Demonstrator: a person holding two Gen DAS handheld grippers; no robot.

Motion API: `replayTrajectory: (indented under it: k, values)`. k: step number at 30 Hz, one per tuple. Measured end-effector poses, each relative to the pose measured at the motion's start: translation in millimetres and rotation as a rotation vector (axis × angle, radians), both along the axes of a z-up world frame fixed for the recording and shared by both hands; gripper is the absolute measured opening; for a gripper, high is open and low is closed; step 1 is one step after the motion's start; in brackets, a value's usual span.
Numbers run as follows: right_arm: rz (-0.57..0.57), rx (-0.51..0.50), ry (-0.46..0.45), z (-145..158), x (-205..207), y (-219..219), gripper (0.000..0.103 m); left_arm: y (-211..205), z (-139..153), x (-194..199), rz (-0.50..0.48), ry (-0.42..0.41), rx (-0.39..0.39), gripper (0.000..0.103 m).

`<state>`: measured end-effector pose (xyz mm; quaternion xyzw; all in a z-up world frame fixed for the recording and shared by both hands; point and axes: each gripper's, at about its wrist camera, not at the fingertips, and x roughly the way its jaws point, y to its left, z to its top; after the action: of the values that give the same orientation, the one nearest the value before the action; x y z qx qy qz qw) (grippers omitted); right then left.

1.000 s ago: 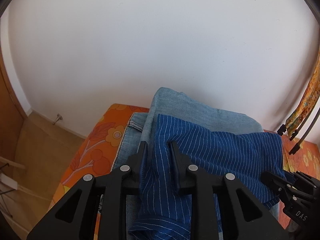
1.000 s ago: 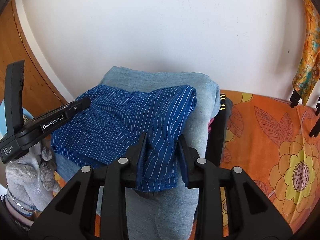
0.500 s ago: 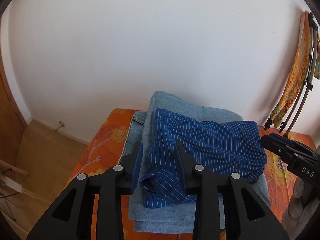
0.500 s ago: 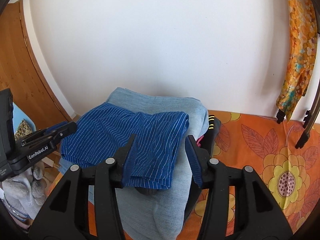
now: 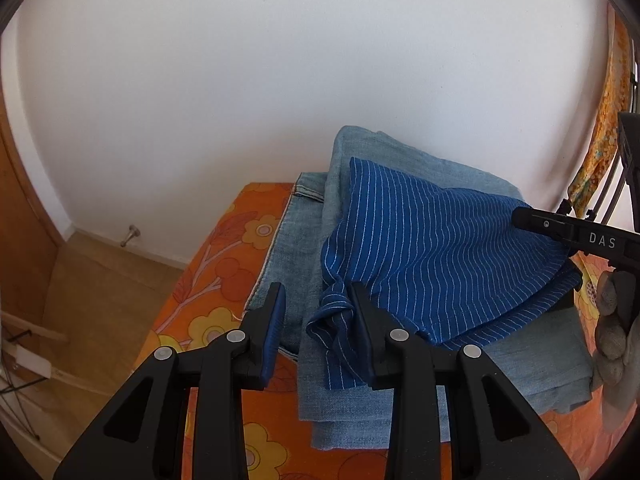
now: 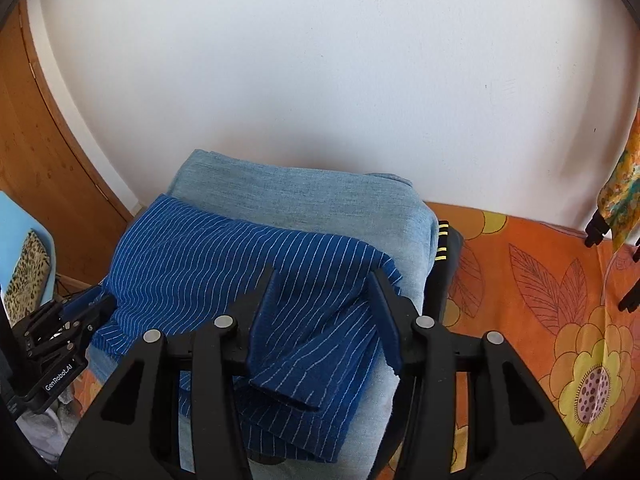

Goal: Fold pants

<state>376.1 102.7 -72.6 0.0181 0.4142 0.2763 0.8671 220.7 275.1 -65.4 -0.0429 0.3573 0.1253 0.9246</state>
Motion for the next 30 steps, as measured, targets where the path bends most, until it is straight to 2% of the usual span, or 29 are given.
replayTrajectory:
  k: [5, 8, 12, 20, 27, 30]
  values:
    - [0.077, -0.103, -0.143, 12.4, -40.0, 0.7, 0.048, 1.6, 2.8, 0.5, 0.012, 0.002, -0.018, 0.032]
    - [0.112, -0.206, -0.200, 9.3, -60.5, 1.1, 0.048, 0.1, 4.6, -1.4, 0.024, 0.004, -0.023, 0.032]
    - [0.120, -0.238, -0.178, 1.0, -73.2, -12.6, 0.048, -3.8, 7.2, -7.4, 0.022, 0.011, -0.051, 0.032]
    - [0.128, -0.270, -0.158, 5.0, -93.3, -31.7, 0.049, -22.7, 12.0, -20.8, 0.018, 0.025, 0.006, 0.032]
    - [0.113, -0.197, -0.136, 28.8, -122.7, -69.2, 0.050, -49.1, 25.9, -47.2, 0.000, -0.007, 0.013, 0.032]
    - [0.105, -0.165, -0.127, 38.0, -136.8, -85.2, 0.054, -64.6, 32.2, -59.8, -0.017, -0.028, 0.017, 0.042]
